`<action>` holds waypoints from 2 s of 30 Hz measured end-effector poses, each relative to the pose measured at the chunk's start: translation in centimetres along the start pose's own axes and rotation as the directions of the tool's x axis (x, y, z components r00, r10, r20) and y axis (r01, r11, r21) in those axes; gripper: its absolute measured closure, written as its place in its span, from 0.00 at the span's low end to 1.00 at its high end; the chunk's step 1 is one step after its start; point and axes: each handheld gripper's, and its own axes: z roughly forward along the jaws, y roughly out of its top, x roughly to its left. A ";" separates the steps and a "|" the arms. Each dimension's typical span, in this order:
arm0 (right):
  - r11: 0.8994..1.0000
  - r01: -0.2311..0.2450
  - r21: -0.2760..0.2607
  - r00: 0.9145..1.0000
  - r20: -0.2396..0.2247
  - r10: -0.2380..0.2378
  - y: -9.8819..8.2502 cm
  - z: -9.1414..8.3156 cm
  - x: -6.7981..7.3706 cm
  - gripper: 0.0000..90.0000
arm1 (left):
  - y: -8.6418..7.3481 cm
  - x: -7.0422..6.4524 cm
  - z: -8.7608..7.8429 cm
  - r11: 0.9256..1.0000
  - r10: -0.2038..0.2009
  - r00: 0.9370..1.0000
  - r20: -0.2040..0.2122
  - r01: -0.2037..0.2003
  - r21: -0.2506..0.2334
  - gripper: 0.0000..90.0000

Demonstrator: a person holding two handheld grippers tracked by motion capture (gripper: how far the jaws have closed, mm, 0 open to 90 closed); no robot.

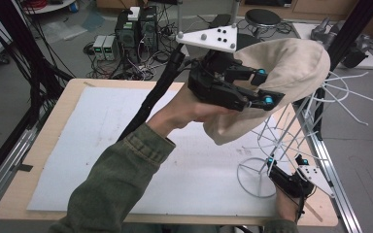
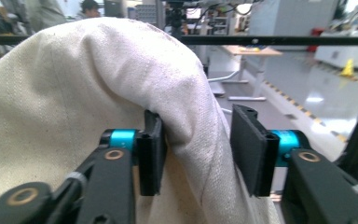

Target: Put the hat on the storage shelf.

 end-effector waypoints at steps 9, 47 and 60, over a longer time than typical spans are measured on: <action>1.000 -0.003 0.003 1.000 0.001 0.003 0.0 0.0 0.0 0.10 | 0.1 -0.5 -0.3 0.999 0.044 0.999 -0.016 -0.044 -0.011 0.45; 1.000 -0.003 0.000 1.000 0.001 0.003 -0.1 0.1 0.1 0.10 | -4.3 1.4 -4.5 0.990 -0.094 0.992 -0.089 0.084 -0.110 0.35; 1.000 0.004 0.005 1.000 0.004 -0.004 -0.1 0.0 0.1 0.10 | -6.0 1.9 -7.1 0.976 -0.141 0.979 -0.149 0.112 -0.187 0.35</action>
